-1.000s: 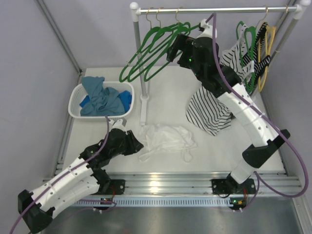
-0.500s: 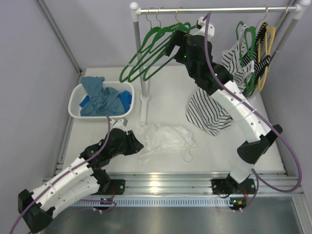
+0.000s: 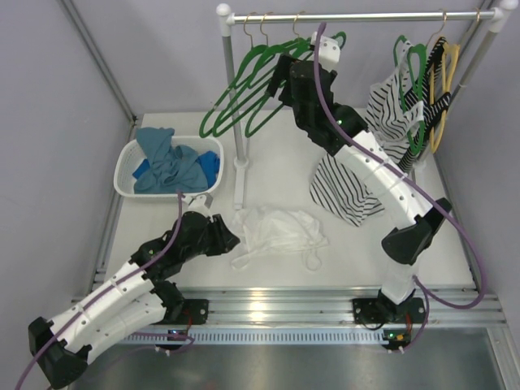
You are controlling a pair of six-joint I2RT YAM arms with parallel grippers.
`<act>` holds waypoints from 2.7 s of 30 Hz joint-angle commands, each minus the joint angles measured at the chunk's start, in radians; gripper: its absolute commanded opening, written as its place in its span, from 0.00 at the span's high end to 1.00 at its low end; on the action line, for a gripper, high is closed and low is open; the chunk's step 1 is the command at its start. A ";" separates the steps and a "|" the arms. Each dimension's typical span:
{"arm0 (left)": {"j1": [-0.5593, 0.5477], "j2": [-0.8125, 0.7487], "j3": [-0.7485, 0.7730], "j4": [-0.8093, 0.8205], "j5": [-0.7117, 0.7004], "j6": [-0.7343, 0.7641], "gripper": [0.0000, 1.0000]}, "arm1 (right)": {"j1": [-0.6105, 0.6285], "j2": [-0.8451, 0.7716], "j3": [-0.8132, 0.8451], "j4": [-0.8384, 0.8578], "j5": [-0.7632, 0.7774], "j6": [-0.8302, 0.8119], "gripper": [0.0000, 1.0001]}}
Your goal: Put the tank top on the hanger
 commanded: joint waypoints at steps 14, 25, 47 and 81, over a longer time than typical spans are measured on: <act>-0.001 -0.017 0.044 -0.017 -0.014 0.015 0.60 | 0.028 -0.078 0.006 -0.071 0.063 -0.119 0.50; -0.001 0.002 0.039 0.018 -0.019 0.009 0.60 | 0.002 -0.068 0.048 -0.158 -0.014 -0.185 0.64; -0.001 0.026 0.041 0.040 -0.020 0.016 0.60 | -0.028 -0.039 0.080 -0.112 -0.038 -0.364 0.72; 0.000 0.022 0.068 0.008 -0.042 0.032 0.61 | -0.032 -0.055 0.071 0.001 0.032 -0.490 1.00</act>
